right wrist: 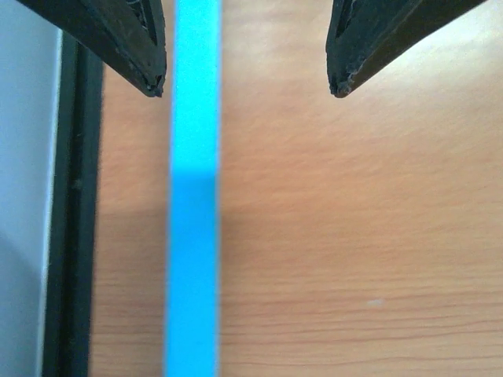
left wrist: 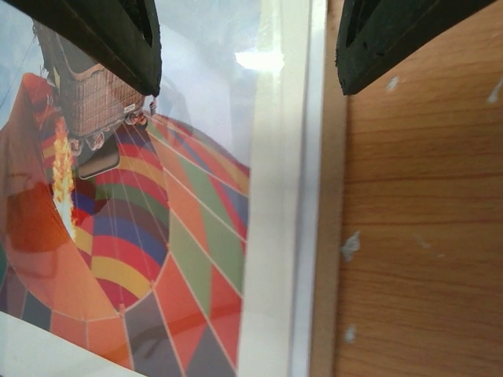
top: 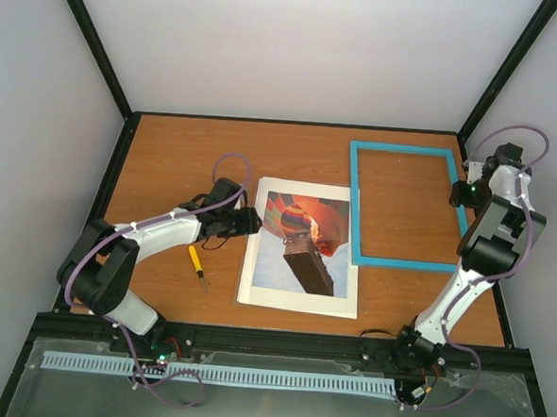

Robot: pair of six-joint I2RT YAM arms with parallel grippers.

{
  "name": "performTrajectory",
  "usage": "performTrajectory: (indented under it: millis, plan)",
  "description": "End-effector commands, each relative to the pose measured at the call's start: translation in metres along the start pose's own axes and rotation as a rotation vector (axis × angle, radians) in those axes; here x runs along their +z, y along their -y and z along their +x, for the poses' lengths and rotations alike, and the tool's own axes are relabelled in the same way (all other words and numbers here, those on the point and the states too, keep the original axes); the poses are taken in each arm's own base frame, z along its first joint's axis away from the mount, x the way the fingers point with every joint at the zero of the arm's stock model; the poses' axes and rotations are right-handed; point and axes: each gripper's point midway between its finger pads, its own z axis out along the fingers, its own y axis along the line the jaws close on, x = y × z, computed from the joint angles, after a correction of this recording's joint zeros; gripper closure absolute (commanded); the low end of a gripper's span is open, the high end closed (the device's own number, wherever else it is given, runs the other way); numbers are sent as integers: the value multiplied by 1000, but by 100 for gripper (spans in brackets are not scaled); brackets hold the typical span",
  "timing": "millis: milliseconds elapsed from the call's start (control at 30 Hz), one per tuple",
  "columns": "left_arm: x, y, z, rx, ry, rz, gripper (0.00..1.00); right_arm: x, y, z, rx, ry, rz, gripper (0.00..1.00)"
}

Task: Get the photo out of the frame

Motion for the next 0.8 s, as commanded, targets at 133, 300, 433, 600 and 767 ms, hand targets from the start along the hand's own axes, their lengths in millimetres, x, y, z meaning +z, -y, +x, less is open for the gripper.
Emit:
performTrajectory:
  millis: [133, 300, 433, 600, 767]
  plan:
    - [-29, -12, 10, 58, -6, 39, 37, -73, -160, 32, -300, 122, -364, 45]
    - [-43, 11, 31, 111, -55, 218, 38, -91, -267, 83, -503, 101, -625, 46]
    - [-53, 31, 49, 144, -85, 382, 40, -101, -333, 129, -662, 45, -784, 47]
    - [-54, 34, 71, 126, -152, 419, 42, -91, -363, 179, -784, -39, -825, 48]
    - [-54, 27, 103, 94, -266, 401, 41, -82, -367, 195, -799, -55, -801, 49]
